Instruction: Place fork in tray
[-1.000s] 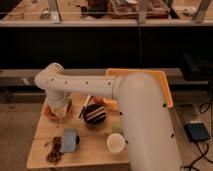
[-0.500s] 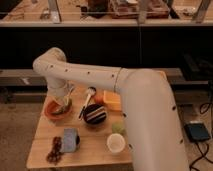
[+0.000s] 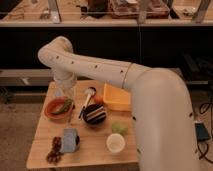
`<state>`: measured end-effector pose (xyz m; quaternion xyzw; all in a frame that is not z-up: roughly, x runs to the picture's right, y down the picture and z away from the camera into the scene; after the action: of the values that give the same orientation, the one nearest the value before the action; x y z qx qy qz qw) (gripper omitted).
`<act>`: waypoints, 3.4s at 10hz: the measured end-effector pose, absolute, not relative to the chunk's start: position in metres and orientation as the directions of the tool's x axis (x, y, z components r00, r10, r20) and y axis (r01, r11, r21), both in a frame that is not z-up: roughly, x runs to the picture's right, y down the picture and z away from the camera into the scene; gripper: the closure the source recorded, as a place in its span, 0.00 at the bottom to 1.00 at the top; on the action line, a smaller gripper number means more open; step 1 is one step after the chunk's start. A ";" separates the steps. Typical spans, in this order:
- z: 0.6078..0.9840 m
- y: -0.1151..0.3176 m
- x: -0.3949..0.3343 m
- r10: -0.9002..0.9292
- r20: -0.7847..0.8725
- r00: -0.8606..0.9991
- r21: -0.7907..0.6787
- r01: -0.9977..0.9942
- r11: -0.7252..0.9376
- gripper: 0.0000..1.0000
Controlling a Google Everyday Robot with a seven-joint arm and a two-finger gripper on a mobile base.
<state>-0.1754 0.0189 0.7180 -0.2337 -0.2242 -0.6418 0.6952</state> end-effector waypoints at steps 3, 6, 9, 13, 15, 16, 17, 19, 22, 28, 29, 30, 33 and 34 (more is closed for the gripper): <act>0.718 0.019 -0.174 -0.787 0.612 0.078 -0.037 0.997 0.070 1.00; 0.718 0.019 -0.177 -0.789 0.611 0.074 -0.035 0.997 0.066 0.98; 0.719 0.019 -0.176 -0.787 0.612 0.075 -0.036 0.997 0.067 0.70; 0.738 0.018 -0.175 -0.796 0.597 0.100 -0.049 0.995 0.088 0.33; 0.779 0.014 -0.173 -0.808 0.580 0.105 0.004 0.991 0.132 0.33; 0.796 0.010 -0.171 -0.814 0.570 0.111 0.022 0.988 0.150 0.36; 0.817 0.003 -0.172 -0.820 0.560 0.118 0.041 0.985 0.169 0.36; 0.852 0.003 -0.178 -0.829 0.544 0.134 0.049 0.981 0.190 0.22; 0.885 0.019 -0.185 -0.807 0.560 0.190 0.007 0.972 0.234 0.21; 0.908 0.013 -0.183 -0.775 0.576 0.260 -0.035 0.955 0.295 0.62; 0.910 0.012 -0.180 -0.769 0.581 0.268 -0.047 0.954 0.297 0.62; 0.913 0.014 -0.180 -0.762 0.587 0.273 -0.056 0.953 0.297 0.62; 0.926 0.041 -0.178 -0.728 0.624 0.283 -0.083 0.951 0.298 0.62; 0.926 0.045 -0.175 -0.712 0.634 0.301 -0.100 0.945 0.310 0.62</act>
<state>-0.1753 0.0452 0.9259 -0.2367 -0.2462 -0.5374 0.7711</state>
